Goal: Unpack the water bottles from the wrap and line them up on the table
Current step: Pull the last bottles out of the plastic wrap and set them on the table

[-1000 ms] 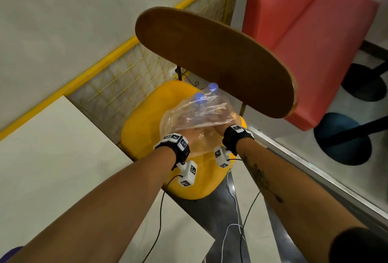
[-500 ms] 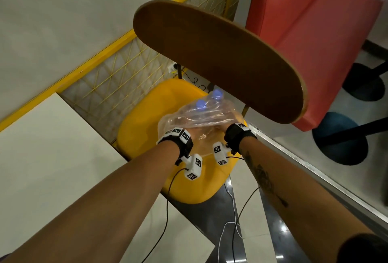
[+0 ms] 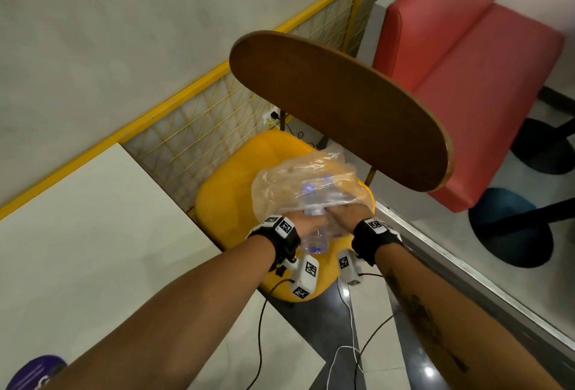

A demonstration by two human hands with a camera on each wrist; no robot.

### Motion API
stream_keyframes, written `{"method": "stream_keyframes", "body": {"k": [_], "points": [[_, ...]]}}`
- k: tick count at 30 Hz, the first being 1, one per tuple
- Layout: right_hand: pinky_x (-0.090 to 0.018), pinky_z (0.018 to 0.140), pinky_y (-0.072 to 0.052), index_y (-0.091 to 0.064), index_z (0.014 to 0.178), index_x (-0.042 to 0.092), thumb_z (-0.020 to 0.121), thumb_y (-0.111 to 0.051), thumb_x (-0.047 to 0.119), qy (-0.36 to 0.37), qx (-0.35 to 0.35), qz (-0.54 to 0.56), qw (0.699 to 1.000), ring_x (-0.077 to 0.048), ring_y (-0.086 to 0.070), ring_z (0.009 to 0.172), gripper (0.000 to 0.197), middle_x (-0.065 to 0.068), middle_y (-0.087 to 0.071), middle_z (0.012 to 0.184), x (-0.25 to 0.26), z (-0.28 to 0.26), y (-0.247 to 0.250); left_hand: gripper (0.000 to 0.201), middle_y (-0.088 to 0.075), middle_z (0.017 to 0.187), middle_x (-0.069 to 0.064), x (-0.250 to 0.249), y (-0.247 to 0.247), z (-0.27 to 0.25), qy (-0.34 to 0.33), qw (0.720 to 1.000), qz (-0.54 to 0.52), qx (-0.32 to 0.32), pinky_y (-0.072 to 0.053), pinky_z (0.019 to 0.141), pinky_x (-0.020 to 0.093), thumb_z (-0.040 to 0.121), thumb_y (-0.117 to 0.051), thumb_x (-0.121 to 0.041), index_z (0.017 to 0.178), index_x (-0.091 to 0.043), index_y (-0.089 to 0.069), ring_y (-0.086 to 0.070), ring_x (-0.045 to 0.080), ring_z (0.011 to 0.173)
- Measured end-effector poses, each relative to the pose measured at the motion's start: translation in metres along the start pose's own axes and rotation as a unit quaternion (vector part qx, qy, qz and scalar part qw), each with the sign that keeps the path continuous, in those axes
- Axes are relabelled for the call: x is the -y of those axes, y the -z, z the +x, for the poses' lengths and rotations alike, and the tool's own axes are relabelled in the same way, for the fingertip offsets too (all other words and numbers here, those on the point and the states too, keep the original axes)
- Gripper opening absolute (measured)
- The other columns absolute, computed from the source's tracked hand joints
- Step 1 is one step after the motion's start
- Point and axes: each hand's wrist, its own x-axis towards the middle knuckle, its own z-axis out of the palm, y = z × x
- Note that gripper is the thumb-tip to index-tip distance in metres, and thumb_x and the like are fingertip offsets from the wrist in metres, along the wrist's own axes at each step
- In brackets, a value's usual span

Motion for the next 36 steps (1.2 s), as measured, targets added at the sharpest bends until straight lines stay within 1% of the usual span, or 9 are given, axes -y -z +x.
{"method": "stream_keyframes", "body": {"k": [2, 5, 11, 17, 21, 22, 28, 33, 36], "points": [[-0.033, 0.079, -0.051, -0.067, 0.103, 0.018, 0.076, -0.058, 0.063, 0.001, 0.0, -0.041, 0.999, -0.028, -0.064, 0.09, 0.053, -0.008, -0.068, 0.103, -0.012, -0.018, 0.001, 0.045, -0.072, 0.09, 0.007, 0.011, -0.004, -0.011, -0.009, 1.0, 0.01, -0.014, -0.062, 0.069, 0.033, 0.079, -0.07, -0.043, 0.114, -0.015, -0.066, -0.072, 0.024, 0.077], [-0.037, 0.079, -0.056, -0.066, 0.092, 0.022, 0.062, -0.051, 0.073, -0.001, 0.038, -0.067, 0.997, -0.026, -0.068, 0.081, 0.061, -0.008, -0.074, 0.094, -0.031, -0.044, -0.003, 0.05, -0.078, 0.094, 0.01, 0.027, -0.013, -0.03, -0.006, 0.999, 0.043, 0.006, -0.064, 0.076, 0.046, 0.063, -0.075, -0.048, 0.104, -0.021, -0.07, -0.077, 0.03, 0.081], [-0.032, 0.076, -0.052, -0.065, 0.103, 0.027, 0.066, -0.057, 0.072, 0.017, 0.045, -0.082, 0.995, -0.02, -0.066, 0.084, 0.059, -0.002, -0.072, 0.099, -0.063, -0.116, -0.027, 0.027, -0.072, 0.081, -0.003, 0.085, -0.022, -0.076, -0.07, 0.993, 0.085, 0.033, -0.052, 0.062, 0.026, 0.067, -0.077, -0.039, 0.088, -0.027, -0.065, -0.07, 0.019, 0.075], [-0.035, 0.078, -0.055, -0.057, 0.102, 0.035, 0.069, -0.069, 0.058, 0.122, 0.042, -0.055, 0.99, -0.012, -0.066, 0.083, 0.042, 0.007, -0.07, 0.092, -0.063, -0.197, -0.082, 0.042, -0.069, 0.095, -0.011, 0.177, -0.006, -0.149, -0.138, 0.983, 0.071, -0.098, -0.05, 0.074, 0.03, 0.068, -0.078, -0.039, 0.105, -0.033, -0.058, -0.065, 0.013, 0.086], [-0.007, 0.067, -0.045, -0.053, 0.11, 0.036, 0.075, -0.079, 0.035, 0.227, 0.079, -0.027, 0.97, 0.016, -0.06, 0.081, 0.044, 0.018, -0.065, 0.09, -0.028, -0.257, -0.134, 0.048, -0.072, 0.093, -0.009, 0.241, 0.016, -0.203, -0.139, 0.969, 0.025, -0.201, -0.056, 0.079, 0.034, 0.059, -0.074, -0.048, 0.102, -0.032, -0.06, -0.069, 0.011, 0.085], [-0.008, 0.066, -0.045, -0.054, 0.109, 0.034, 0.074, -0.08, 0.035, 0.249, 0.09, -0.032, 0.964, 0.017, -0.06, 0.081, 0.043, 0.015, -0.066, 0.09, -0.019, -0.268, -0.15, 0.05, -0.072, 0.093, -0.01, 0.257, 0.022, -0.216, -0.143, 0.964, 0.02, -0.223, -0.056, 0.078, 0.033, 0.057, -0.075, -0.047, 0.103, -0.033, -0.059, -0.069, 0.01, 0.084], [-0.032, 0.07, -0.054, -0.051, 0.105, 0.034, 0.064, -0.08, 0.042, 0.33, 0.162, -0.096, 0.925, -0.011, -0.065, 0.079, 0.052, 0.008, -0.069, 0.092, 0.039, -0.314, -0.249, 0.047, -0.056, 0.08, -0.01, 0.342, 0.064, -0.28, -0.182, 0.926, 0.043, -0.327, -0.041, 0.058, 0.027, 0.056, -0.079, -0.033, 0.086, -0.04, -0.044, -0.053, 0.013, 0.068], [-0.038, 0.072, -0.054, -0.053, 0.097, 0.031, 0.058, -0.081, 0.041, 0.374, 0.172, -0.125, 0.903, -0.015, -0.061, 0.081, 0.049, 0.009, -0.062, 0.094, 0.076, -0.334, -0.324, 0.043, -0.055, 0.085, -0.011, 0.402, 0.095, -0.295, -0.131, 0.918, 0.079, -0.366, -0.041, 0.064, 0.028, 0.053, -0.076, -0.04, 0.081, -0.04, -0.043, -0.057, 0.017, 0.075], [-0.041, 0.072, -0.054, -0.054, 0.093, 0.026, 0.059, -0.077, 0.037, 0.385, 0.174, -0.153, 0.893, -0.02, -0.061, 0.08, 0.042, 0.004, -0.063, 0.094, 0.093, -0.343, -0.358, 0.051, -0.062, 0.093, -0.013, 0.426, 0.106, -0.303, -0.089, 0.911, 0.094, -0.391, -0.05, 0.073, 0.032, 0.055, -0.072, -0.044, 0.101, -0.042, -0.051, -0.063, 0.019, 0.084]]}}
